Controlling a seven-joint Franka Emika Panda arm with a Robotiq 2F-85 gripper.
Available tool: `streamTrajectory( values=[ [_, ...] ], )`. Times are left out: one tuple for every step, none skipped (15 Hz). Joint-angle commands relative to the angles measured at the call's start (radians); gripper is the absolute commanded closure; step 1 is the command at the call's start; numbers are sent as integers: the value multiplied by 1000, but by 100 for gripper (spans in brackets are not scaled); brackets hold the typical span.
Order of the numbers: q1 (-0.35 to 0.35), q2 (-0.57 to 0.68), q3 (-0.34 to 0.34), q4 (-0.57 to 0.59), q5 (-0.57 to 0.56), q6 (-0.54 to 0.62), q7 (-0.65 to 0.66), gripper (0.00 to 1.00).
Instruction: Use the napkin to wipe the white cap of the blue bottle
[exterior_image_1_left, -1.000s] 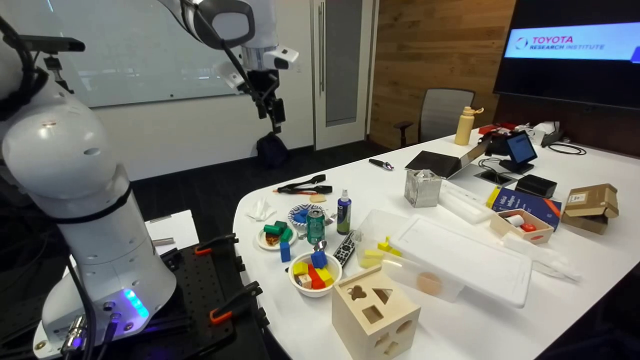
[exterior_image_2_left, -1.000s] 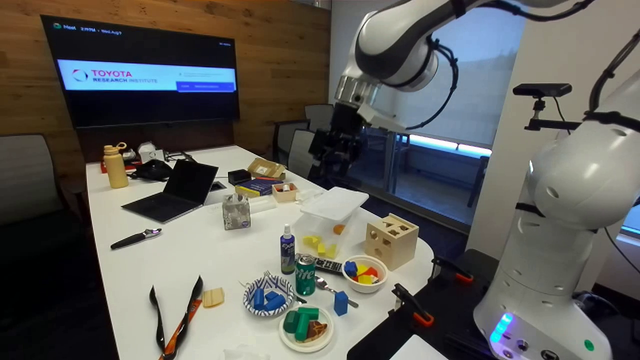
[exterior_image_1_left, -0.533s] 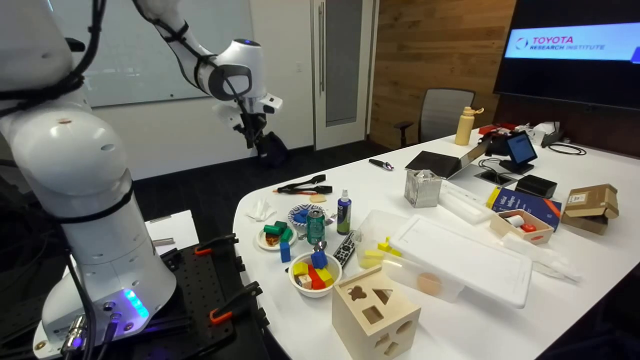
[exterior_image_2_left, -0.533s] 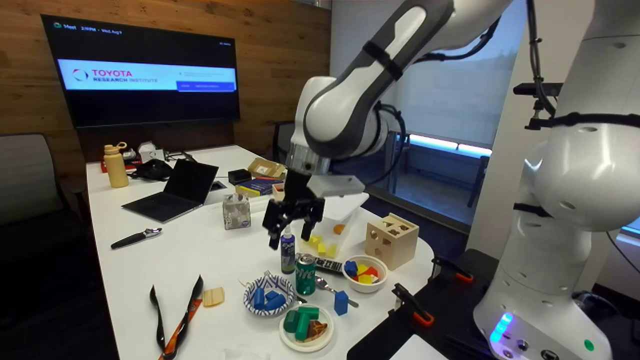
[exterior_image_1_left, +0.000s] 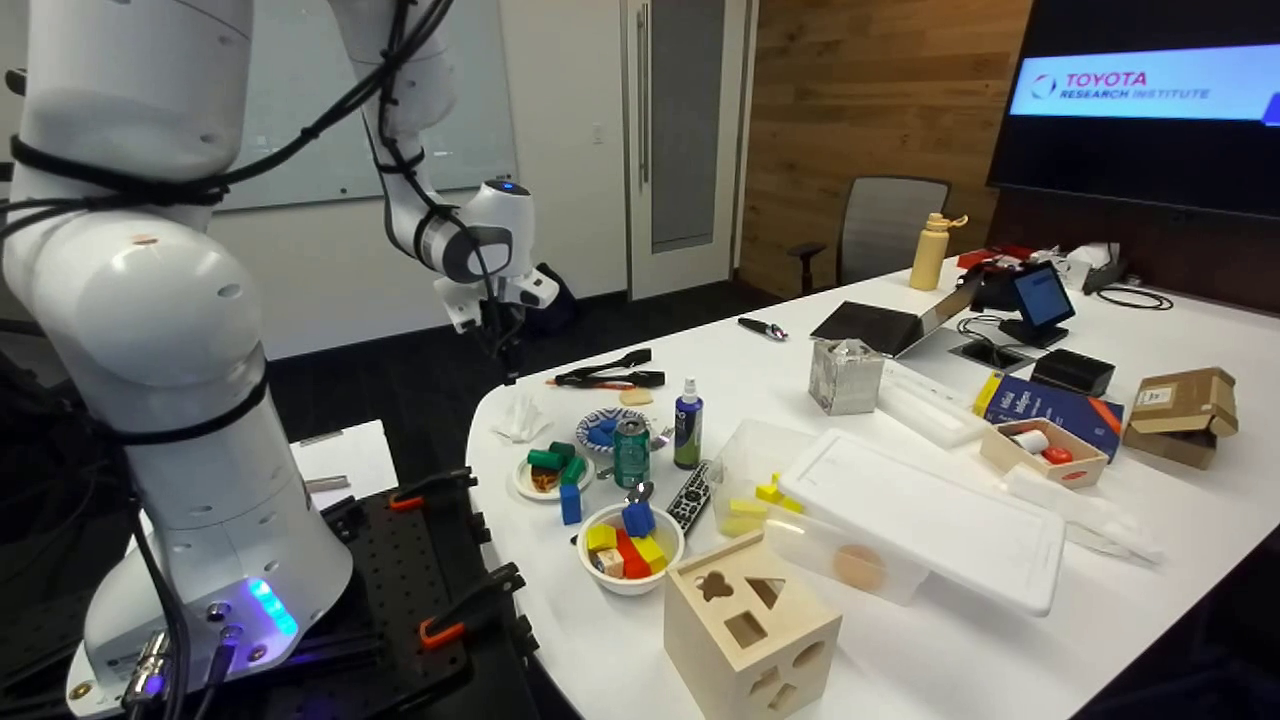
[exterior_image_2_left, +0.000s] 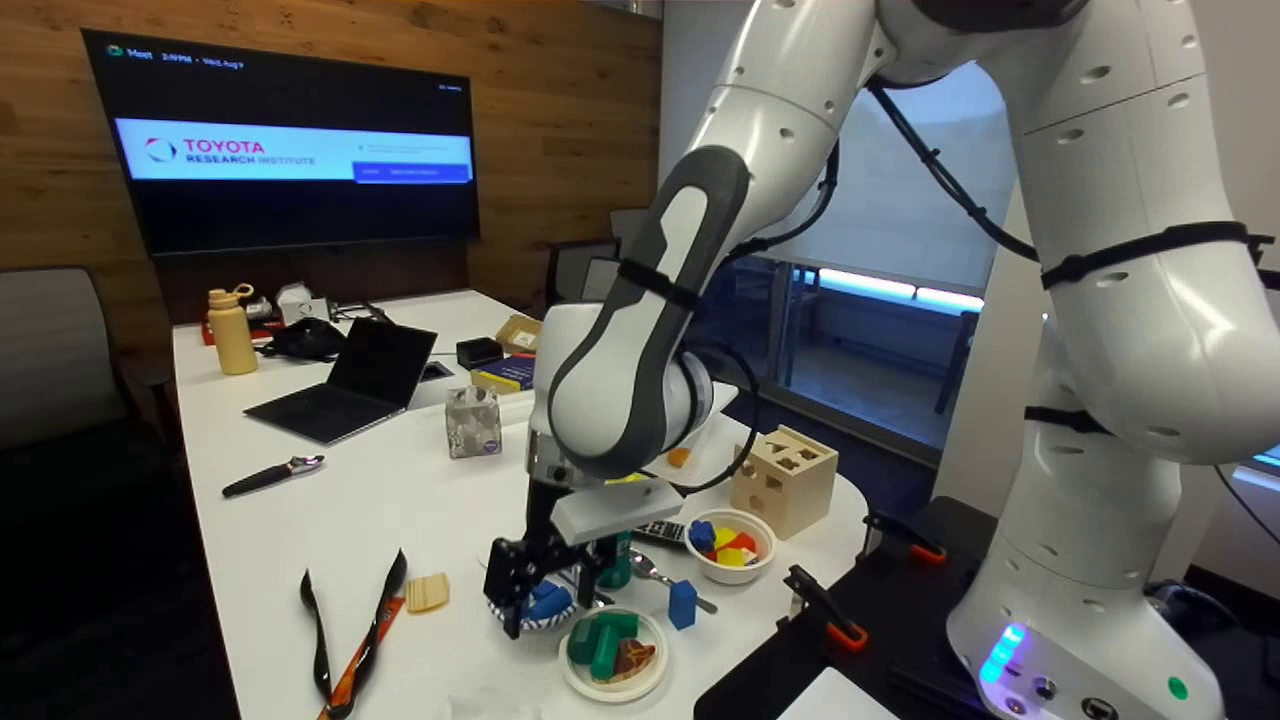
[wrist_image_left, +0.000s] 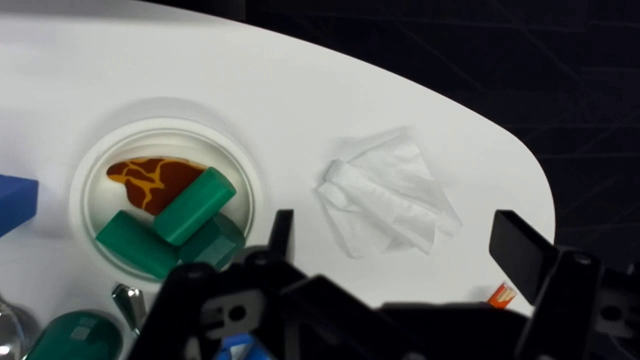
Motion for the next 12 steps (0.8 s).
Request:
streamTrajectory(
  values=[
    [102, 142, -80, 122, -81, 10, 96, 0],
    [127, 171, -101, 154, -100, 2, 111, 0],
    [152, 201, -119, 187, -115, -6, 124, 0],
    [171, 231, -134, 219, -126, -9, 131, 0],
    [193, 258, -151, 251, -137, -18, 137, 0],
    [213, 287, -167, 283, -146, -26, 139, 0],
    [225, 317, -178, 314, -151, -36, 132, 0],
    [228, 336, -178, 336, -149, -43, 123, 0],
    [231, 358, -178, 357, -146, -47, 116, 0],
    [230, 376, -174, 374, -140, -54, 113, 0],
    [224, 394, -165, 389, -136, -58, 104, 0],
    [225, 409, -165, 401, -137, -62, 101, 0]
  ],
)
